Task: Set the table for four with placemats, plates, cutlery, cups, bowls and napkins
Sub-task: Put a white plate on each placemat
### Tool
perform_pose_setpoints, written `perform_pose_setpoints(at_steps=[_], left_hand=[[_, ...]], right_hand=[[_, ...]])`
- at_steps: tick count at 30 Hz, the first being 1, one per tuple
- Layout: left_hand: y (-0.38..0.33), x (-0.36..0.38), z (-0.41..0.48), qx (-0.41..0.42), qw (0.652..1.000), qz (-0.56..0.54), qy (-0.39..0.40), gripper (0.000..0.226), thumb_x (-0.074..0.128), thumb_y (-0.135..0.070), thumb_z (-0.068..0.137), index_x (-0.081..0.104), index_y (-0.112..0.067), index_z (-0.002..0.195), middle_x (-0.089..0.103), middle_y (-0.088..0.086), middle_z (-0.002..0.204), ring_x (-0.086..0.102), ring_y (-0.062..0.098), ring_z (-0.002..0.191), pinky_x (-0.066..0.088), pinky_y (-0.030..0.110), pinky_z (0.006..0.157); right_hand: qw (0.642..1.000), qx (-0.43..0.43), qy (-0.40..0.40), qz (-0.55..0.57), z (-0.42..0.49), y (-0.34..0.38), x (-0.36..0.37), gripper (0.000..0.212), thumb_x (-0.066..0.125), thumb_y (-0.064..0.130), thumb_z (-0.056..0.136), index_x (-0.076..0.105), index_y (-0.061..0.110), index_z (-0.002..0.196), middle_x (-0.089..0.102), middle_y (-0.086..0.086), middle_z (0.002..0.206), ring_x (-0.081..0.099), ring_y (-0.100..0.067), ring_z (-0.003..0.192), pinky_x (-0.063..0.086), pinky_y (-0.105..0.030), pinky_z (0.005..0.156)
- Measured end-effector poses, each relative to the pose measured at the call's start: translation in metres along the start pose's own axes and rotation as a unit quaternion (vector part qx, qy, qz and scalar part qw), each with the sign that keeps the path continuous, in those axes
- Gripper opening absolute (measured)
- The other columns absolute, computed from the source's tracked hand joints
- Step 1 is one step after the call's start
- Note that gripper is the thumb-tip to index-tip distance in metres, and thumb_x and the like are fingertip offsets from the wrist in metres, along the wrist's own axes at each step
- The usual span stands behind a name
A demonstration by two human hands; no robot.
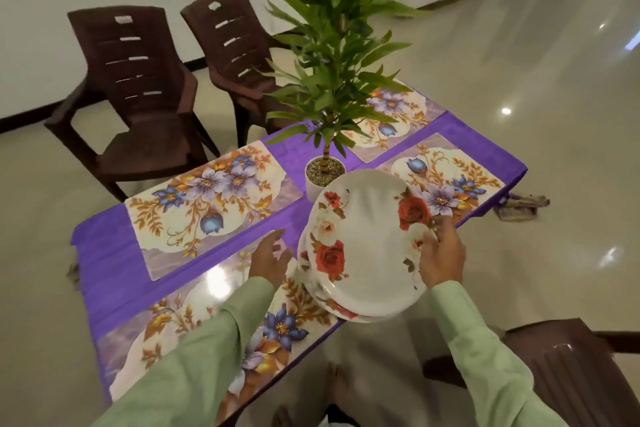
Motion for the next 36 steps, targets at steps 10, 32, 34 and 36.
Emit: perform_pose_setpoints(at_steps=[10, 32, 34, 36], left_hand=[[0.082, -0.103, -0.060, -0.097, 0.981, -0.099, -0.137, 0.044, 0.058, -0.034, 0.091, 0.055, -0.016, 0.132, 0.063, 0.011, 0.125, 0.060, 0.033, 0.114, 0.048, 0.051, 0.099], [0.221, -0.207, -0.145, -0.270, 0.934, 0.074, -0.222, 0.030, 0.064, -0.002, 0.084, 0.070, -0.012, 0.112, 0.070, 0.018, 0.106, 0.064, 0.038, 0.098, 0.052, 0.041, 0.088], [0.224, -0.207, -0.145, -0.267, 0.935, 0.075, -0.223, 0.034, 0.065, -0.001, 0.082, 0.068, -0.013, 0.114, 0.070, 0.016, 0.107, 0.063, 0.037, 0.098, 0.053, 0.041, 0.089], [0.225, -0.207, -0.144, -0.264, 0.935, 0.073, -0.224, 0.035, 0.064, 0.000, 0.082, 0.068, -0.014, 0.114, 0.070, 0.016, 0.106, 0.064, 0.037, 0.097, 0.053, 0.041, 0.089]], right_hand=[[0.983, -0.026, 0.142, 0.111, -0.075, 0.042, 0.082, 0.032, 0.056, -0.001, 0.088, 0.057, 0.023, 0.110, 0.069, -0.009, 0.109, 0.065, -0.029, 0.101, 0.054, -0.047, 0.091], [0.866, -0.091, 0.410, -0.272, -0.181, 0.015, 0.269, 0.051, 0.050, 0.010, 0.092, 0.041, 0.008, 0.142, 0.039, -0.017, 0.149, 0.036, -0.034, 0.138, 0.031, -0.044, 0.114], [0.875, -0.096, 0.401, -0.254, -0.180, 0.012, 0.271, 0.049, 0.050, 0.012, 0.092, 0.045, 0.009, 0.141, 0.042, -0.016, 0.147, 0.038, -0.034, 0.137, 0.032, -0.046, 0.114], [0.877, -0.096, 0.397, -0.252, -0.179, 0.010, 0.272, 0.047, 0.051, 0.012, 0.093, 0.047, 0.009, 0.140, 0.045, -0.016, 0.146, 0.041, -0.034, 0.135, 0.033, -0.046, 0.113]])
Point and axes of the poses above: each hand's wrist, its own z-axis towards the middle knuckle, its own x-axis out of the palm, y = z × x, the point moved 5 cm from there along z, towards the middle knuckle
